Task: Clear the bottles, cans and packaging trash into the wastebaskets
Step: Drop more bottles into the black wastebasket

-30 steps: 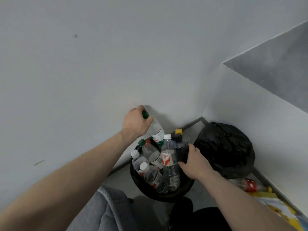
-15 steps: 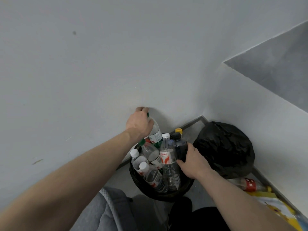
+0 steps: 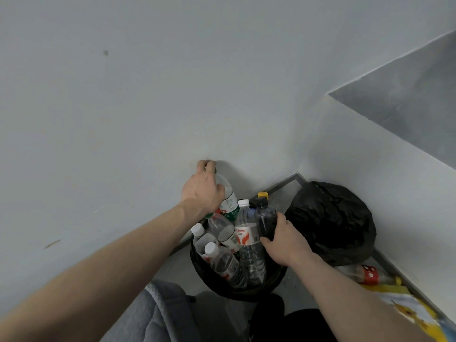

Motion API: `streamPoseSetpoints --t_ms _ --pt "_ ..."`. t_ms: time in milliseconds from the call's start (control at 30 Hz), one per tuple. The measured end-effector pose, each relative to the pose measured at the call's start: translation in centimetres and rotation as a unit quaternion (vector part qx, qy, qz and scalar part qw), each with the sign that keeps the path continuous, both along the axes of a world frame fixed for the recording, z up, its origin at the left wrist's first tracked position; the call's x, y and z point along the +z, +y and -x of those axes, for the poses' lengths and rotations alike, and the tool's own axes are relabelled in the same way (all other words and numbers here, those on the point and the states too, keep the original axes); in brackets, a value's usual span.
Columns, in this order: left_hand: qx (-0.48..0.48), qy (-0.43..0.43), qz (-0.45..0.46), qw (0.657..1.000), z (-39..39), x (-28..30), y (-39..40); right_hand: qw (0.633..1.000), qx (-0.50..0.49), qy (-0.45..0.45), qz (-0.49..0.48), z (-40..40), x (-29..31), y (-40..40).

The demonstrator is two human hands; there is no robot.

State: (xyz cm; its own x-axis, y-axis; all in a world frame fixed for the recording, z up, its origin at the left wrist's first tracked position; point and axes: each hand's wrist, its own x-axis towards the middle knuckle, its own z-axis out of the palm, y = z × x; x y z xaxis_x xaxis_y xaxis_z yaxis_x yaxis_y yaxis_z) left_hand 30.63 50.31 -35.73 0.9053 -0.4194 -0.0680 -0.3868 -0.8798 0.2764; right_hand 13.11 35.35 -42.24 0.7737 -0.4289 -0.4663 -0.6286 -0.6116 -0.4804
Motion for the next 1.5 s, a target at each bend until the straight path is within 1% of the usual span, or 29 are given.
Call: streamPoseSetpoints --t_ms 200,500,667,800,1033,1233,1300,1367,1433,1500 --pt "0.011 -0.005 -0.004 1.0 0.4 -0.1 0.6 1.0 -0.012 0.012 0.004 0.0 -0.1 -0.1" --pt "0.017 0.046 -0.006 0.999 1.0 0.6 1.6 1.0 -0.015 0.012 0.007 -0.1 0.7 0.0" --pt "0.007 0.056 -0.019 0.998 3.1 2.4 2.9 0.999 -0.025 0.006 0.03 1.1 3.3 -0.1" --pt "-0.004 0.06 -0.02 0.998 5.8 4.4 4.1 0.997 -0.03 -0.016 0.069 3.2 6.3 -0.3" --pt "-0.103 0.017 0.017 0.994 12.0 9.8 3.7 0.991 -0.052 -0.059 0.104 10.4 12.5 -1.5" --pt "-0.22 -0.031 0.078 0.972 19.3 14.0 -0.4 0.978 -0.06 -0.072 0.186 20.5 16.7 -3.8" --pt "-0.258 -0.042 0.098 0.96 21.9 14.4 -2.1 0.972 -0.08 -0.072 0.21 24.0 17.4 -4.4" --pt "-0.283 -0.031 0.107 0.953 24.2 13.9 -3.5 0.969 -0.111 -0.059 0.214 27.2 17.3 -4.7" --pt "-0.293 -0.018 0.107 0.95 26.2 12.5 -4.5 0.968 -0.151 -0.039 0.195 29.8 16.6 -4.9" --pt "-0.296 -0.002 0.101 0.95 27.6 10.3 -5.3 0.963 -0.208 -0.055 0.165 31.5 16.0 -4.9"
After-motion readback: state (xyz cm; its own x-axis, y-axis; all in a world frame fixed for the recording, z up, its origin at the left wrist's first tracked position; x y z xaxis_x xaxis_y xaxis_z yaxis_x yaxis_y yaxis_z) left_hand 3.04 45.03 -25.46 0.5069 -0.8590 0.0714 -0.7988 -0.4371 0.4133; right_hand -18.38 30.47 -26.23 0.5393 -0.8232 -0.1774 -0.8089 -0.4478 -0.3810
